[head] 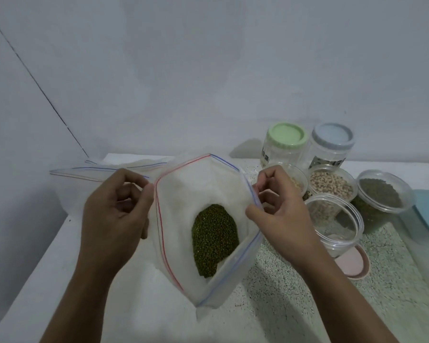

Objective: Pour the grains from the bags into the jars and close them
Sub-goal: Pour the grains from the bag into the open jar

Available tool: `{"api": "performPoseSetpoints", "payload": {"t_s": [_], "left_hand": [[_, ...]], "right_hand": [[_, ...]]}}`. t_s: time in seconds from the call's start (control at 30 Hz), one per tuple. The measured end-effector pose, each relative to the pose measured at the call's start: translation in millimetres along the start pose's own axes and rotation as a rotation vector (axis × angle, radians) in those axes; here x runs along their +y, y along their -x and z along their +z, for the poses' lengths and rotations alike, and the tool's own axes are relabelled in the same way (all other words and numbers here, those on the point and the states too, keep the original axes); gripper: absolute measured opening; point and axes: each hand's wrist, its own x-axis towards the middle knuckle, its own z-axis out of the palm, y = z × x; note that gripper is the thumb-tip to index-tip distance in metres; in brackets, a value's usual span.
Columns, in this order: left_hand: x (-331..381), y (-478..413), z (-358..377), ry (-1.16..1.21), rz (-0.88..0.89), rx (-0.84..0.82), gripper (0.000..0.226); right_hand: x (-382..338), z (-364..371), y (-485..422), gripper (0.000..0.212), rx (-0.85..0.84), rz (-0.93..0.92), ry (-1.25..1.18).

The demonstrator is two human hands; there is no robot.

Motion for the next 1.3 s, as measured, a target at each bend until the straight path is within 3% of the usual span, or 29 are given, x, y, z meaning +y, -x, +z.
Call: {"api": "performPoseSetpoints", "payload": {"t_s": [0.1,0.27,0.4,0.53,0.7,0.8,0.9,1.0,1.2,1.3], "left_hand": [[4,4,-4,0.083,-0.002,-0.032,0.014],[11,6,-6,0.207,-0.052,-0.253,0.014],[18,5,-5,0.333,-0.099,-0.362,0.013],[19,0,-1,0.337,-0.129,-0.548,0.013],[10,-11,6,0.414,-0.211,-0.672,0.032],[3,-13,20,0.433,-0.376,-0.667,0.034],[-9,-16,38,0.377,-0.497,-0.582,0.026],[-19,-24,52,0.239,-0.372,-0.503,0.013],[-15,-57,68,0.003,-0.139,-0.816,0.030],[-16,-72,69,-0.049,-0.080,-0.813,0.018]], "right_hand": [[-7,2,1,0.033,0.003,-0.035,0.138],[-18,6,-2,0.045,-0.053,-0.081,0.361],[-31,10,-20,0.007,-0.113,-0.010,0.493],[-41,15,-31,0.047,-0.121,-0.011,0.605],[-46,26,-33,0.075,-0.062,0.046,0.688],[-40,28,-34,0.058,-0.040,0.058,0.773],[-32,26,-36,0.029,0.036,-0.043,0.694],[-31,21,-33,0.023,0.048,-0.175,0.530],[-52,7,-34,0.016,-0.007,-0.266,0.227],[-67,-5,-36,0.016,-0.040,-0.273,0.194]]}}
